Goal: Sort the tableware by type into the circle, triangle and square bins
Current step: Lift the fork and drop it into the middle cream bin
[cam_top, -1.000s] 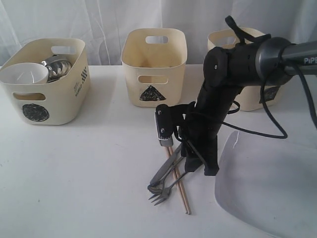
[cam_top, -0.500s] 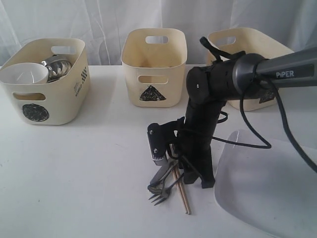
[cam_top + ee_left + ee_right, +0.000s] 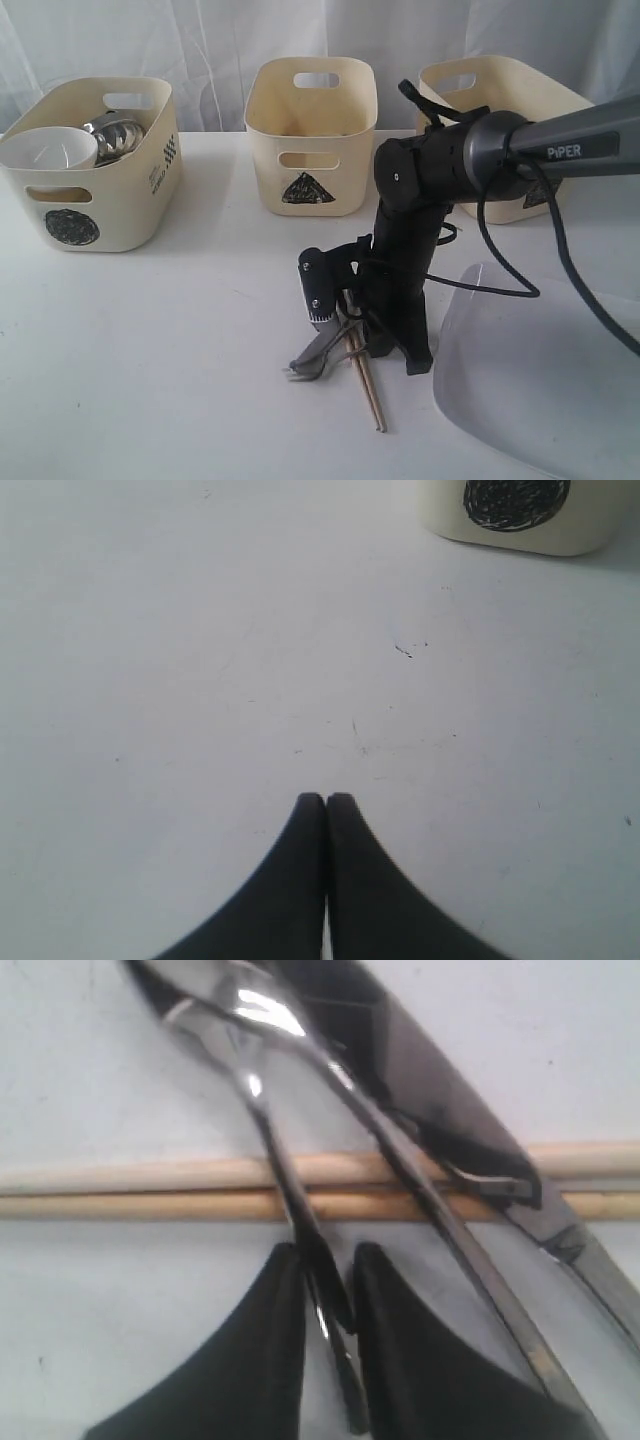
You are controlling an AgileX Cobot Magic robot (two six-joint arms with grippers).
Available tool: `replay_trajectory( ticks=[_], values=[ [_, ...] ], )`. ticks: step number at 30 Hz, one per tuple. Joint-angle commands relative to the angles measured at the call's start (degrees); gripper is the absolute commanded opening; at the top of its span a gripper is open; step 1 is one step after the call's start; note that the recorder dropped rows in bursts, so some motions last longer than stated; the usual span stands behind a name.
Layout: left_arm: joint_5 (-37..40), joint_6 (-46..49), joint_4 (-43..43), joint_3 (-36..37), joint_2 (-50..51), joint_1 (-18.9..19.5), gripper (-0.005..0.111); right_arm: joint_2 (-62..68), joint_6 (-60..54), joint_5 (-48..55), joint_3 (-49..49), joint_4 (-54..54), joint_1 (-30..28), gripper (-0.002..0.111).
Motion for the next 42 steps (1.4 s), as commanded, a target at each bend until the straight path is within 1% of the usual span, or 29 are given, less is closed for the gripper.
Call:
replay_trajectory(
  ticks=[1,8,14,16,18,20,24,25,29,33,36,40,42],
  values=[
    [1.06,-0.04,-0.48,0.73,-0.28,-0.08,0.0,2.09,-0.78,1.86,0.81,-0.18,0.03,0.0],
    [1.06,-0.04,-0.48,0.73,-0.28,-0.08,0.0,-0.95,-7.65,6.06,0.81,-1.55,1.33,0.0],
    [1.06,-0.04,-0.48,0.73,-0.28,-0.08,0.0,-7.45,-7.67,4.26,0.81,1.97,3.99,0.0],
    [1.06,-0.04,-0.48,0.73,-0.28,-0.08,0.0,-9.99,-5.34,2.26,0.57,4.35,4.53,0.0],
    [1.06,-0.04,-0.48,0.73,-0.28,-0.08,0.0,-12.64,0.39,-2.22,0.01,6.14,4.65,0.0],
    [1.06,-0.04,-0.48,0.73,-0.28,-0.08,0.0,-15.43,7.25,-8.83,-0.85,6.55,4.65,0.0],
    [1.06,-0.04,-0.48,0.73,-0.28,-0.08,0.0,-19.17,21.99,-26.62,-2.19,6.55,4.39,0.0],
    [1.06,-0.04,-0.48,0.73,-0.28,-0.08,0.0,-19.64,27.46,-33.4,-2.19,6.55,4.39,0.0],
    [1.06,-0.04,-0.48,0.73,-0.28,-0.08,0.0,-18.55,41.22,-49.66,-2.46,6.55,4.08,0.0],
    [1.06,-0.04,-0.48,0.73,-0.28,-0.08,0.0,-14.68,45.96,-60.75,-2.46,6.55,3.29,0.0],
    [1.06,-0.04,-0.48,0.73,-0.28,-0.08,0.0,-11.06,47.44,-71.8,-2.46,6.55,2.76,0.0],
    [1.06,-0.04,-0.48,0.73,-0.28,-0.08,0.0,-4.32,52.35,-86.27,-4.01,6.55,1.25,0.0],
    [1.06,-0.04,-0.48,0.73,-0.28,-0.08,0.0,-1.02,51.92,-88.83,-5.68,6.32,0.32,0.0]
  ],
)
